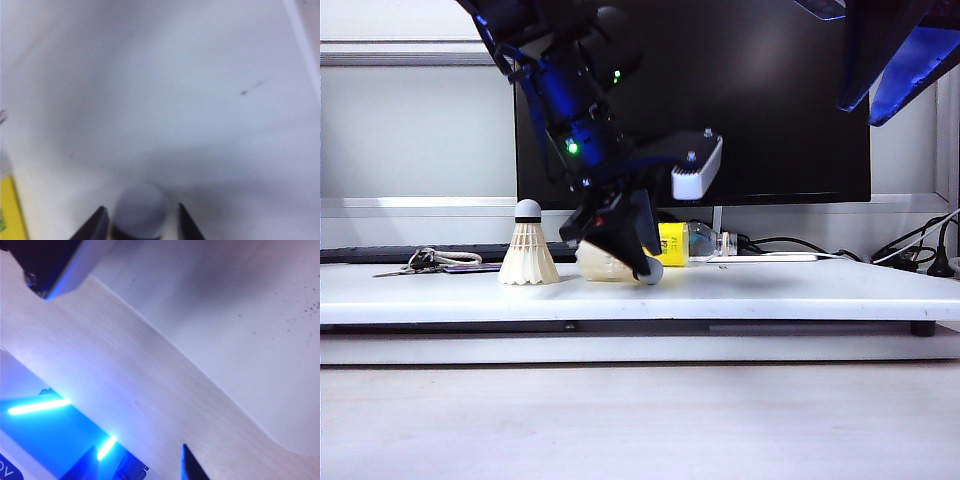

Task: Stack the badminton balls on the table vertically.

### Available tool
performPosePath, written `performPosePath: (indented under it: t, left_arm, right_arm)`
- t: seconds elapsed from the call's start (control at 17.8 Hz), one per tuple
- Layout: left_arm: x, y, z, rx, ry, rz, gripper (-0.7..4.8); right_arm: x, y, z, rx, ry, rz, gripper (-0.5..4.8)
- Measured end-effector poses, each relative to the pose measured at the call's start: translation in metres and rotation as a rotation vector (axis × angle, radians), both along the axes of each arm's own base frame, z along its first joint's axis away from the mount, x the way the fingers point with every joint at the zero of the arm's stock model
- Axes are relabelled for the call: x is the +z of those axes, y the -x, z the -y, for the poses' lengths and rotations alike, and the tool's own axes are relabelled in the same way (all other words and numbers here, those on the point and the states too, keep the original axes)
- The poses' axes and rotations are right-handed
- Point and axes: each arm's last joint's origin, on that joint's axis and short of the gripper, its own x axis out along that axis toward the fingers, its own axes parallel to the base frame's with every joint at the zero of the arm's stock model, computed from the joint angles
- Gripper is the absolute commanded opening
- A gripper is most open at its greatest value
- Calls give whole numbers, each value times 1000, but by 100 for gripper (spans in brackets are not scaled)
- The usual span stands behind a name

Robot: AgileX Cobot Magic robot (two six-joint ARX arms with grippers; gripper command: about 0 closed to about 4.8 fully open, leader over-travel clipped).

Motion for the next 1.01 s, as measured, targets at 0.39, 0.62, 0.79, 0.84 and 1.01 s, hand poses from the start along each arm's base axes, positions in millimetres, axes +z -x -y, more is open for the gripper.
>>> performPosePath:
  t: [0.39, 0.62, 0.79, 0.84, 1.01]
  left_arm:
    - [-6, -2, 2, -1, -3, -7, 183]
    - [-9, -4, 3, -1, -2, -4, 183]
    - [-9, -5, 3, -4, -11, 5, 183]
    - [-9, -5, 3, -3, -23, 18, 183]
    - [-9, -5, 3, -3, -26, 21, 183]
  right_arm:
    - [0, 0, 0, 0, -1, 2, 210]
    - [0, 0, 0, 0, -1, 3, 210]
    - [0, 0, 0, 0, -1, 3, 210]
    - [0, 0, 0, 0, -1, 3, 210]
    - [0, 0, 0, 0, -1, 3, 210]
